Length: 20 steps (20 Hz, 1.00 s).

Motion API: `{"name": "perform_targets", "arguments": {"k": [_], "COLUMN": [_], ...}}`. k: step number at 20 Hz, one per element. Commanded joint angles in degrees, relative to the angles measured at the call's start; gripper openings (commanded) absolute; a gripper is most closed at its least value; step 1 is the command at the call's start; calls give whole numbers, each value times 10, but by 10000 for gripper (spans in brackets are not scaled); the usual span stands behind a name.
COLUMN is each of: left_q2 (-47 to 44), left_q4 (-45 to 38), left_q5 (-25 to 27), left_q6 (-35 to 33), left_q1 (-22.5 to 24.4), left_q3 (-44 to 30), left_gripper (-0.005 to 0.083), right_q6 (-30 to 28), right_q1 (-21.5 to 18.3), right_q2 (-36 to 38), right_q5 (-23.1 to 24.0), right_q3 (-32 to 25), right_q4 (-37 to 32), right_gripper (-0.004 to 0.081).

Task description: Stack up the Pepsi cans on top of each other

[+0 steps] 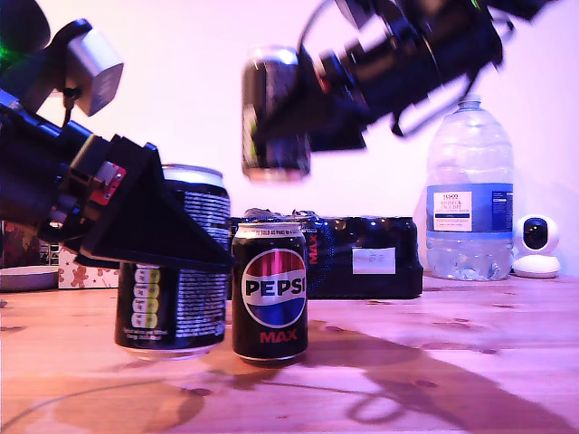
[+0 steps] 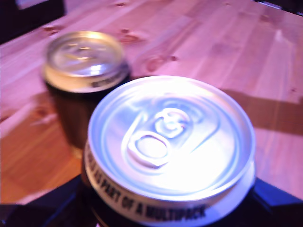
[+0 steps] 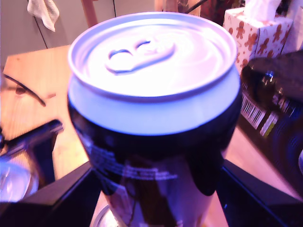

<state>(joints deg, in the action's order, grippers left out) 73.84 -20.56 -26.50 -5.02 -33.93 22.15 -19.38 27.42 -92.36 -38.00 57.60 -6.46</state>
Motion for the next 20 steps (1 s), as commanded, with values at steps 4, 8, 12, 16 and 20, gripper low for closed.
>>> {"name": "perform_targets", "arguments": {"k": [4, 8, 12, 16, 20], "left_q2": [-20, -20, -20, -20, -20], "left_q4": [-17, -17, -17, -18, -18], "left_q5": [-5, -5, -5, -5, -5], "left_q6": [1, 5, 5, 5, 5], "left_q1": [15, 26, 27, 27, 32], "left_q3": [2, 2, 2, 2, 2], "left_gripper": [354, 354, 354, 354, 354], "right_q6": [17, 53, 59, 59, 59], "right_q1": [4, 15, 24, 25, 25], "right_q2": [61, 75, 75, 71, 50], "right_q5": [-6, -4, 12, 40, 43], "right_q3": [-62, -111, -114, -114, -114], "right_q4": [-83, -177, -182, -181, -188], "right_gripper": [462, 462, 461, 461, 461]}}
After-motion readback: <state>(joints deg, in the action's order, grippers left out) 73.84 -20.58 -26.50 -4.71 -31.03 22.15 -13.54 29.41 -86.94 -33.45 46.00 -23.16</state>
